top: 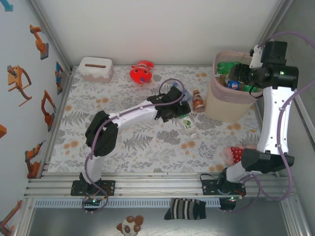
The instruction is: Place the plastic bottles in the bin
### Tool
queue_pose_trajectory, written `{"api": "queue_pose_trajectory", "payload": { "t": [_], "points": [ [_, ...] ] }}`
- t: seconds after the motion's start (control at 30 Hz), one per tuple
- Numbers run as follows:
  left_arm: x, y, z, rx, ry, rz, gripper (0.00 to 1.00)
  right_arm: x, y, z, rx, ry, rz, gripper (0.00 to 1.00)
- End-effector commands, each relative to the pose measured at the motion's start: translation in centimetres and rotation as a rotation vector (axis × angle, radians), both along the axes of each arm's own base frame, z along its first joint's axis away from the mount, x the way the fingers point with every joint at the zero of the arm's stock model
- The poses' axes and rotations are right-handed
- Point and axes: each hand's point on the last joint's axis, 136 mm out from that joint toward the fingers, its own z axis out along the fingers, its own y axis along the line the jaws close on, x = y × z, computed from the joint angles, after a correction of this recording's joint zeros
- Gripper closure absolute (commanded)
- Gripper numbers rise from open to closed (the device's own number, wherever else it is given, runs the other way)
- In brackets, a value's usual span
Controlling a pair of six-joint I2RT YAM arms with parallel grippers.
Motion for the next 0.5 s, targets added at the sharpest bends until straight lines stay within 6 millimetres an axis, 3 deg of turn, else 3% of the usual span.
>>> {"api": "queue_pose_trajectory", "payload": {
  "t": [0.0,0.23,0.47],
  "points": [
    [0.4,1.7,-1.8,0.142,0.0,0.078,0.02,-0.4,0.4,0.6,-0.003,-0.033,0.023,0.23],
    [1.3,-1.9,-4.1,0.188,-0.038,0.04,0.0,-0.4,0.7,0.7,0.003,-0.04,0.035,0.23],
    [1.8,-3.1,-7.2,0.261,-0.024,0.045,0.01,-0.4,0.7,0.5,0.002,-0.038,0.039,0.23]
  ]
}}
